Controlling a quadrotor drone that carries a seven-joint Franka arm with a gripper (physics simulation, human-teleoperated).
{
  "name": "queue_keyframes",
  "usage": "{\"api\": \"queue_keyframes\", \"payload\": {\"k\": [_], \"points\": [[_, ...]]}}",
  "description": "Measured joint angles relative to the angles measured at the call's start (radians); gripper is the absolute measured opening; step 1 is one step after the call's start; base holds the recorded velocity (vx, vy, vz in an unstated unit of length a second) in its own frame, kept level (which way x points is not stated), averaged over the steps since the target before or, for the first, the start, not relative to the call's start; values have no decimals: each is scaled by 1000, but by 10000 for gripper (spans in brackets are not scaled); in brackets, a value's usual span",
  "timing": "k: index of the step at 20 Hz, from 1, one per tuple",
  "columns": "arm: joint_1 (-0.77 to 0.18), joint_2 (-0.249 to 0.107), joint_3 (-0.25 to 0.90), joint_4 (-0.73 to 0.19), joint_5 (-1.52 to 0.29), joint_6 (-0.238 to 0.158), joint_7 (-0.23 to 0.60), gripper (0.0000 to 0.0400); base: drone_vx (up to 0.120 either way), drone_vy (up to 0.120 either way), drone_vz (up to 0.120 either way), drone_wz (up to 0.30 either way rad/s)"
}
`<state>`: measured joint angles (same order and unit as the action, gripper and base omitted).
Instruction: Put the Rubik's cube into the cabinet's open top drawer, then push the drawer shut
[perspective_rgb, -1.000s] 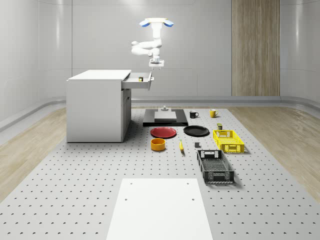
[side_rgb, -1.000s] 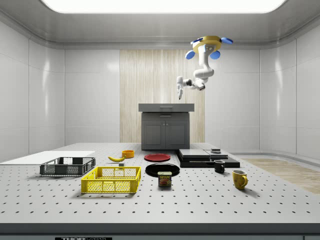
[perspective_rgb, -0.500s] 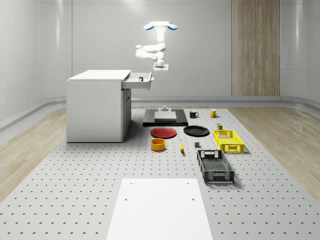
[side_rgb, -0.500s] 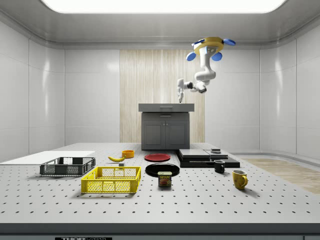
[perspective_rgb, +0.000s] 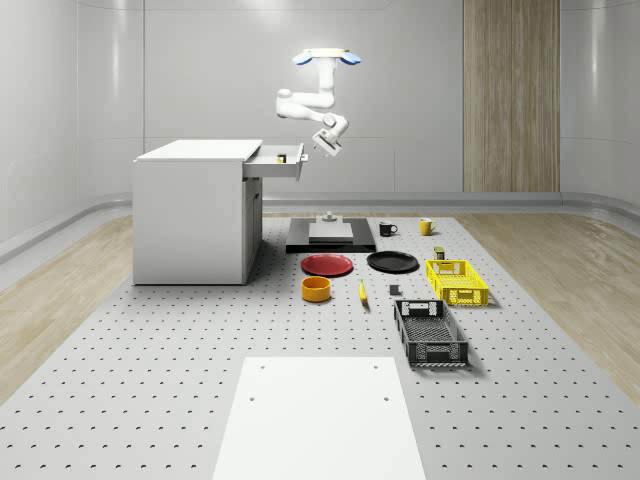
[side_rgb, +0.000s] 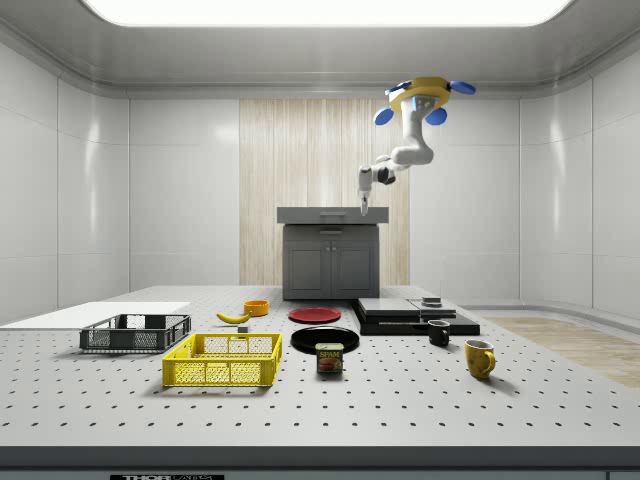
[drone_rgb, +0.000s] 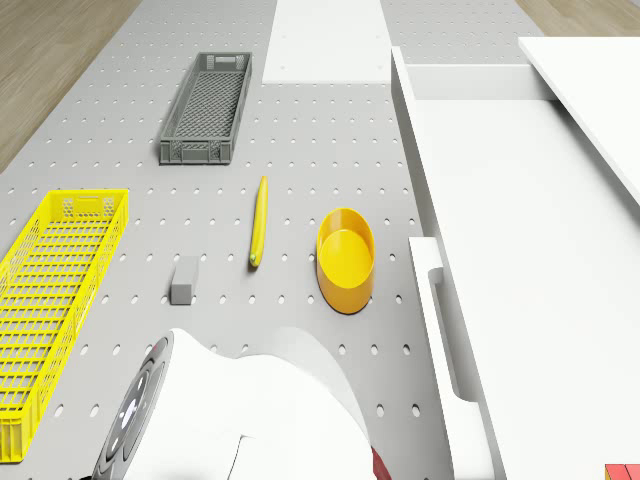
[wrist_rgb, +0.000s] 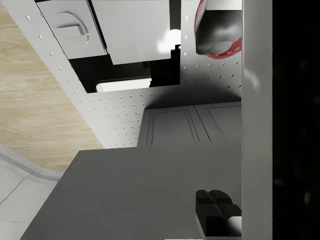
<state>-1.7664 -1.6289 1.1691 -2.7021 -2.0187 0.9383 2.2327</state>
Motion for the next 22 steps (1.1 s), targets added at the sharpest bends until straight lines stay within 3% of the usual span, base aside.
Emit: {"api": "queue_keyframes", "payload": {"k": [2,3,4,6,8,13,22], "points": [[-204,16,-39,96,61,-172,114,400,0,0,0,0],[-285,28,-57,142,91,-237,157,377,0,0,0,0],[-354,41,-73,185,118,-292,193,318,0,0,0,0],[-461,63,-98,259,166,-372,248,234,0,0,0,0],[-536,80,-116,315,203,-425,286,184,0,-120,0,0],[-640,96,-143,399,263,-488,338,128,0,-120,0,0],[-703,90,-164,445,308,-504,367,107,0,-120,0,0]]}}
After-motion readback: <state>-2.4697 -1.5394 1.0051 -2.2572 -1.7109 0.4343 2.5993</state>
